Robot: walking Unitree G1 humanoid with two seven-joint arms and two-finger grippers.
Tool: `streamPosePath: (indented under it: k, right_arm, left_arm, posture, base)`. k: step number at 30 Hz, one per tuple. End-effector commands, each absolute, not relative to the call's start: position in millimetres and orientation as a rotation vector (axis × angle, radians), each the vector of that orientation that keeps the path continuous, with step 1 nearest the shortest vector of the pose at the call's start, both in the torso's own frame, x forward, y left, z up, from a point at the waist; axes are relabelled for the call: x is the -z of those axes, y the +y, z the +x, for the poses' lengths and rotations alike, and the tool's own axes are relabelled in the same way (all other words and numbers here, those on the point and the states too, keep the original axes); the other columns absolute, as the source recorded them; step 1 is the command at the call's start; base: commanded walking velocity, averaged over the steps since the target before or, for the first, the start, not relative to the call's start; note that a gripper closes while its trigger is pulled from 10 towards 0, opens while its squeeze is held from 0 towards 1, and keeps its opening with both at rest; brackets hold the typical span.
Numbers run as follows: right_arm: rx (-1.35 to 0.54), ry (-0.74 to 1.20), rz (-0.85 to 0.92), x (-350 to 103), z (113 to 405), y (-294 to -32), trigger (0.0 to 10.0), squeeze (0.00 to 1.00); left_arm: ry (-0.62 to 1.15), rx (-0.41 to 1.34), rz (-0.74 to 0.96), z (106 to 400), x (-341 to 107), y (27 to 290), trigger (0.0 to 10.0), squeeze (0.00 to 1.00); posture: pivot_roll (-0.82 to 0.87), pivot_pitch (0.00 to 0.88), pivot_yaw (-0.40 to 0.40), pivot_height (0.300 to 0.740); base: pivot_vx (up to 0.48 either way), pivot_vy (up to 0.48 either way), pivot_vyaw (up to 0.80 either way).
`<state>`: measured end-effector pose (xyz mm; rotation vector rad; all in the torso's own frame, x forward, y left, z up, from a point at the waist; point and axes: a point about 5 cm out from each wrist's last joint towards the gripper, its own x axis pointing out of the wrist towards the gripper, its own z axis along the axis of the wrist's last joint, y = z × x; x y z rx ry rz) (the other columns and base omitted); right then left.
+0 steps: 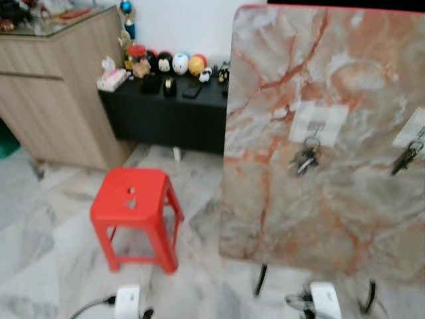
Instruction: Hang keys on a hook
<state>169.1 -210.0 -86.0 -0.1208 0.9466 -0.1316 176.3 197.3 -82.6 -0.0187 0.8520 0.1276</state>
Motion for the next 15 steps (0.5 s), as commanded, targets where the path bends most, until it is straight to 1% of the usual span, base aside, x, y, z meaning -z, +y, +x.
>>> streamPosePath:
  k: [1,15]
  right_arm:
    - [0.128,0.934,-0.105,85.1,172.7,-205.6,10.0,0.00]
    - [0.127,0.919,-0.112,81.5,180.2,-207.4,10.0,0.00]
  left_arm:
    - [0.866,-0.134,-0.006,175.5,82.6,202.7,10.0,0.00]
    - [0.861,-0.139,-0.015,177.0,82.2,201.1,10.0,0.00]
  posture:
    - [-0.01,0.000,-0.005,0.740]
    - [0.00,0.000,-0.015,0.740]
  base:
    - [0.000,0.345,0.00]
    - [0.000,0.343,0.00]
